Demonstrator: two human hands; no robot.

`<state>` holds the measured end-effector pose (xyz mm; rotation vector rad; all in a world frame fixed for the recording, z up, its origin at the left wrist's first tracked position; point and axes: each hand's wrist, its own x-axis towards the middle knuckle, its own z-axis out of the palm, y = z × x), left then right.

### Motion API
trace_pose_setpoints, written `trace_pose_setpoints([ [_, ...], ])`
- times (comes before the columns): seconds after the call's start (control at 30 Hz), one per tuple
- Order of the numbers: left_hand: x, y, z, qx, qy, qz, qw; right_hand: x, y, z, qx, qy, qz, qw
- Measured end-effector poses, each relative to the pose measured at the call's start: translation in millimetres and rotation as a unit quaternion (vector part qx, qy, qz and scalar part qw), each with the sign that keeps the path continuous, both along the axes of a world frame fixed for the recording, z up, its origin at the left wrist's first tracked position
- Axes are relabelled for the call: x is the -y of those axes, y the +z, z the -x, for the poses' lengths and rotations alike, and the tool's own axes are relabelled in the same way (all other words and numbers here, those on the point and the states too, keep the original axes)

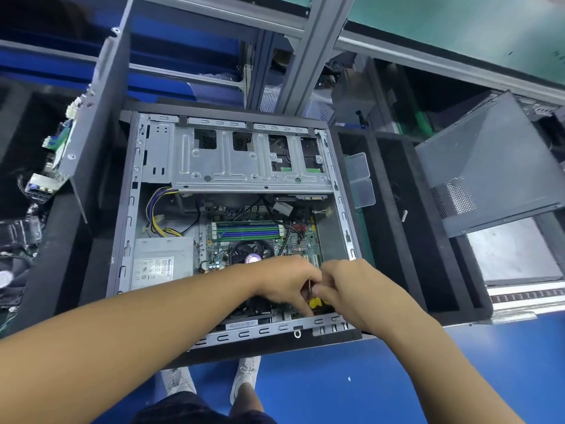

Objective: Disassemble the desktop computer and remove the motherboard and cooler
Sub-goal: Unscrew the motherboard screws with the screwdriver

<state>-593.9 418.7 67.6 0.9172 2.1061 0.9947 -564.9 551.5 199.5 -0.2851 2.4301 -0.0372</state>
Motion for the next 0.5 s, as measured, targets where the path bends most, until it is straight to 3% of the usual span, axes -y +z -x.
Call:
trace_pose_setpoints([
  [0.2, 3.3, 4.4, 4.7, 0.037, 0.012, -0.015, 0.999, -2.4, 1.5, -1.9, -0.009, 0.025, 0.024, 0.999],
  [0.4, -1.3, 2.8, 3.2, -0.003, 0.023, -0.021, 1.0, -6.4, 2.3, -3.9, -0.015, -0.077, 0.01, 0.997],
  [0.5, -3.6, 1.3, 0.8, -0.021, 0.017, -0.02, 0.999, -3.7, -3.1, -8.3, -0.028, -0.057, -0.012, 0.998],
])
